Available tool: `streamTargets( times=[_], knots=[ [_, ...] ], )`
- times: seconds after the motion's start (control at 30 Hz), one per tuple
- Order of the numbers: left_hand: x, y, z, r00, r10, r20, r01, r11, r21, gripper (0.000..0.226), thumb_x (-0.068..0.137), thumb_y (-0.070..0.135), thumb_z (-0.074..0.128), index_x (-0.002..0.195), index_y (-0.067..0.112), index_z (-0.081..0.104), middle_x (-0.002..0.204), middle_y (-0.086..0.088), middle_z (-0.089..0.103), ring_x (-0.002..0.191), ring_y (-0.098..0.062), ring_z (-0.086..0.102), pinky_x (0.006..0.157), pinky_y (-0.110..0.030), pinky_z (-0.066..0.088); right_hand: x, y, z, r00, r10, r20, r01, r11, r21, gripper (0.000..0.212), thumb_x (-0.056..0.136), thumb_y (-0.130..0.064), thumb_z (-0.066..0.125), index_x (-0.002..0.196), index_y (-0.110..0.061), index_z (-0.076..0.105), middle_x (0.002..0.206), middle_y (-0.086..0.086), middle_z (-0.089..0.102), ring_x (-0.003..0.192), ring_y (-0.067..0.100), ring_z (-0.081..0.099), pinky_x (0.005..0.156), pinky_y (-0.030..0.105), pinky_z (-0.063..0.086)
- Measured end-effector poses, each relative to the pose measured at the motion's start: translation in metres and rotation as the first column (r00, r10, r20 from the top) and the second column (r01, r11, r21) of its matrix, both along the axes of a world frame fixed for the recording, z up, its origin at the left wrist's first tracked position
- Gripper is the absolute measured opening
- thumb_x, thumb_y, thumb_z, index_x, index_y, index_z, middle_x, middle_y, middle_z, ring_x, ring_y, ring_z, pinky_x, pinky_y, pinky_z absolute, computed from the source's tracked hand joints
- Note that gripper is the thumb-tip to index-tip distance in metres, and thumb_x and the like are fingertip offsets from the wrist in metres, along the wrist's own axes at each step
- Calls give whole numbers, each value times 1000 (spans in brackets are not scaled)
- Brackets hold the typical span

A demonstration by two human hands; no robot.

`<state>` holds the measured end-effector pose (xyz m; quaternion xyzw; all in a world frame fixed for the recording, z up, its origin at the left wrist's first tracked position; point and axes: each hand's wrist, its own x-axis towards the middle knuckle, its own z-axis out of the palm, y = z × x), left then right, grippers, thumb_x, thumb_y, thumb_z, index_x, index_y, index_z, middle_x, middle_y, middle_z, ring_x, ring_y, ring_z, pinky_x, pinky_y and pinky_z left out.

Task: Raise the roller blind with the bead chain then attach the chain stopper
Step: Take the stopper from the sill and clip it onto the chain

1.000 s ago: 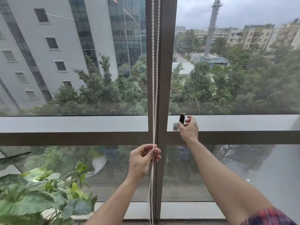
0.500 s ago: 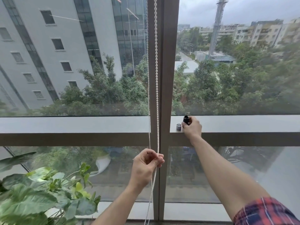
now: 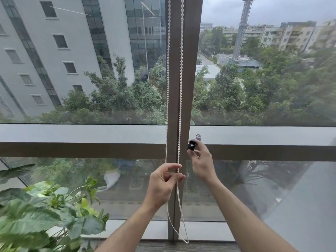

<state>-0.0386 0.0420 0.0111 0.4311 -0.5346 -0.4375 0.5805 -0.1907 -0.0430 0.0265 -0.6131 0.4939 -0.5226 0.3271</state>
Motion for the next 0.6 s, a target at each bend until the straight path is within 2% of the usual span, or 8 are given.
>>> streamTargets(
  times=[0.07,0.13,0.17,0.27,0.47,0.6],
  knots=[
    [-2,1,0,1000,4,-22,-4,1000,-7,29,84,0,73,102,22,72,87,-8,78,82,-28,77,82,-35,60,7,14,-8,995,89,56,-92,994,65,28,96,-3,59,119,-20,61,111,8,66,88,21,71,75,37,58],
    [-2,2,0,998,9,-61,-9,1000,-7,32,83,-2,73,100,25,74,91,-6,78,82,-29,76,79,-33,60,10,24,-13,980,185,77,-193,974,116,32,95,-1,59,114,-26,62,105,6,68,77,15,71,66,33,59],
    [-2,3,0,998,9,-66,-10,1000,-12,33,83,-2,73,101,26,74,91,-4,77,81,-29,76,79,-32,60,11,27,-15,970,229,74,-238,962,136,32,94,-1,60,115,-26,63,105,4,68,78,15,71,65,31,58],
    [1,4,-1,999,12,-46,-14,999,-42,40,85,-4,71,106,30,72,87,0,74,77,-27,76,74,-31,60,13,34,-18,945,317,76,-325,933,157,31,93,0,62,122,-12,61,107,9,70,84,21,72,66,34,59],
    [10,5,-5,999,28,-25,-30,997,-70,43,87,1,70,116,32,67,87,-6,74,76,-28,76,72,-32,61,18,44,-19,933,350,80,-359,919,165,33,91,10,60,120,-4,60,103,11,69,79,13,69,69,28,58],
    [18,3,-5,999,43,30,-41,997,-66,45,87,5,72,119,36,66,84,-12,74,74,-28,76,72,-36,62,20,47,-19,929,359,87,-369,914,167,30,90,8,63,117,-4,63,96,1,70,74,5,67,70,25,56]
  ],
)
